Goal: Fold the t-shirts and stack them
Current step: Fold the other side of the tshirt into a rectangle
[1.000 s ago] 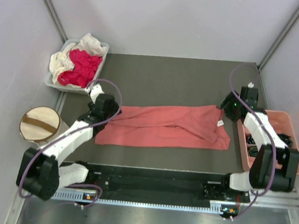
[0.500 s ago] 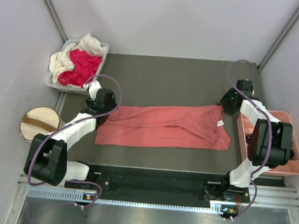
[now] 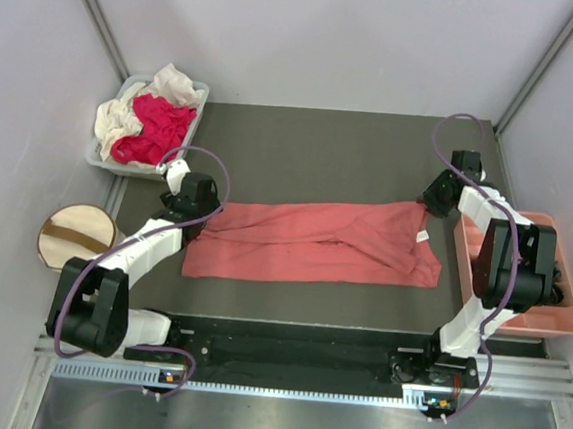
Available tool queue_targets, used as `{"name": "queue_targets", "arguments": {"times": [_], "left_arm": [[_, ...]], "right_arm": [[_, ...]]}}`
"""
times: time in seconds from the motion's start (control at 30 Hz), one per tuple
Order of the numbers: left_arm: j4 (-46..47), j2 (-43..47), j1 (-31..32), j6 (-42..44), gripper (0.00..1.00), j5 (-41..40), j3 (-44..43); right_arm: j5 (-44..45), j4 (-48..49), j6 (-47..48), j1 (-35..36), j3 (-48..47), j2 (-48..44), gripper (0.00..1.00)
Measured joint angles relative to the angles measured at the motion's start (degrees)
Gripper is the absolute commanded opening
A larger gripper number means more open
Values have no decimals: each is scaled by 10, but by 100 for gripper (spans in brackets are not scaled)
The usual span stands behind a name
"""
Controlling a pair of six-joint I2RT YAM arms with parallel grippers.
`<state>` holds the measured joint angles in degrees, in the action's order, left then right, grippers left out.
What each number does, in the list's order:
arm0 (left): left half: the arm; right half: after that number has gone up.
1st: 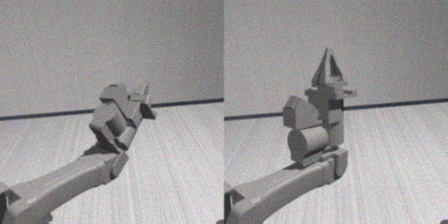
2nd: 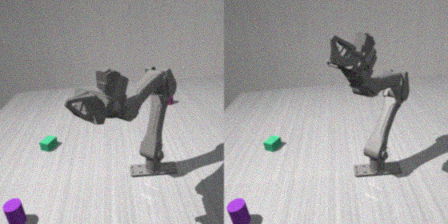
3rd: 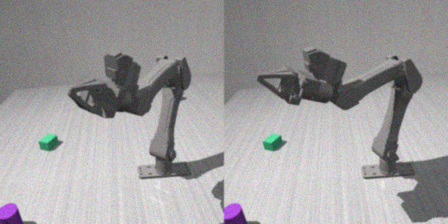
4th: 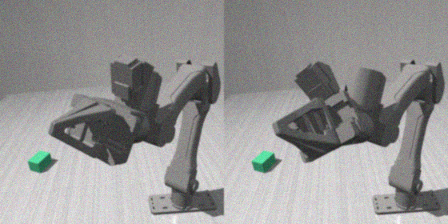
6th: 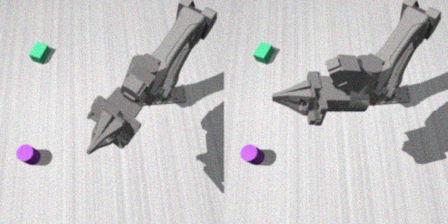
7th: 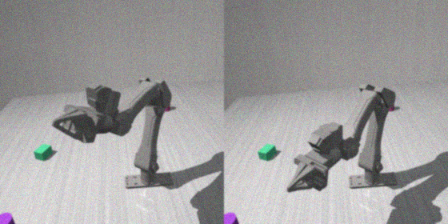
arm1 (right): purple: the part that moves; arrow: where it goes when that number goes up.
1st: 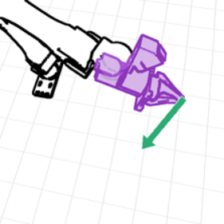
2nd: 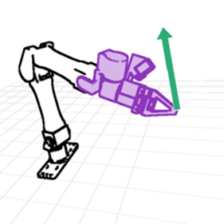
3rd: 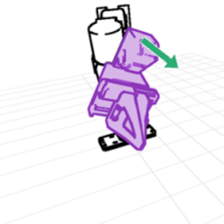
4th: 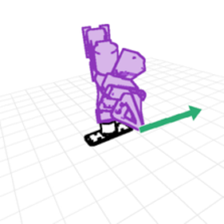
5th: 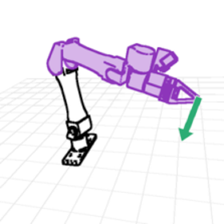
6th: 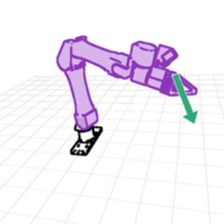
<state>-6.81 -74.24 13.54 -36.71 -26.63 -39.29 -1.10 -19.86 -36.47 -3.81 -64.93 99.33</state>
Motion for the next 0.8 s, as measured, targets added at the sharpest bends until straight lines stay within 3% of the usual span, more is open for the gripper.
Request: {"name": "queue_targets", "arguments": {"times": [0.27, 0.33, 0.37, 0.43, 0.57, 0.8], "left_arm": [[0, 0, -4, 0, 72, 0, 3], [0, 0, -5, 0, 72, 0, 3], [0, 0, -5, 0, 72, 0, 4], [0, 0, -7, 0, 71, 0, 4], [4, -2, -12, 0, 68, 0, 4], [24, -44, -25, 1, 54, 0, 4]], "right_arm": [[0, -5, 3, 0, 0, 13, 31], [0, -5, 4, 0, 0, 13, 21], [0, -6, 4, 0, 0, 13, 9], [0, -7, 7, 0, 0, 13, 1], [0, -8, 7, 0, 0, 13, 0], [0, -8, 7, 0, 0, 13, 0]]}}
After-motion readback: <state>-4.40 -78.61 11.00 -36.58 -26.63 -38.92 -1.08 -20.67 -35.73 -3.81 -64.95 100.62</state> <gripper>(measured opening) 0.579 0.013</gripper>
